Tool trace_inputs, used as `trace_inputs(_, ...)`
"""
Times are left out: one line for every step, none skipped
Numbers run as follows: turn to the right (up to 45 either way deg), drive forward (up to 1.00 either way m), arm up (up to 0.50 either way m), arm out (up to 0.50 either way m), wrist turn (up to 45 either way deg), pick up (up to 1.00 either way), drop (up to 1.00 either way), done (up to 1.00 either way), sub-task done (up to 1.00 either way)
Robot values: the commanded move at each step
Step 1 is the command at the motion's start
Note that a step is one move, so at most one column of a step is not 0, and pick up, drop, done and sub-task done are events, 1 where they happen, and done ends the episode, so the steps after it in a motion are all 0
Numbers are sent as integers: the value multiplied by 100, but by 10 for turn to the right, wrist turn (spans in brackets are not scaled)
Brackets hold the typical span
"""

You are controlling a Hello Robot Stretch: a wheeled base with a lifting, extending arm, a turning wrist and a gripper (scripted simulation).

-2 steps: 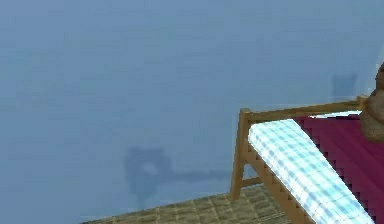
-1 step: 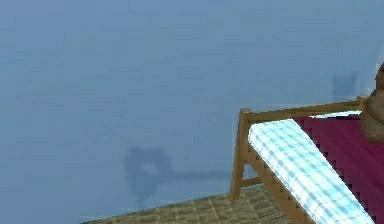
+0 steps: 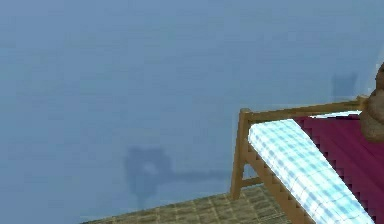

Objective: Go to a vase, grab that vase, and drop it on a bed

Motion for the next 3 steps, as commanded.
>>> trace_inputs(0,0,-2,0,0,0,0,0,0)
trace_inputs(0,0,-32,0,0,0,0,0,0)
trace_inputs(0,0,0,0,0,0,100,0,0)
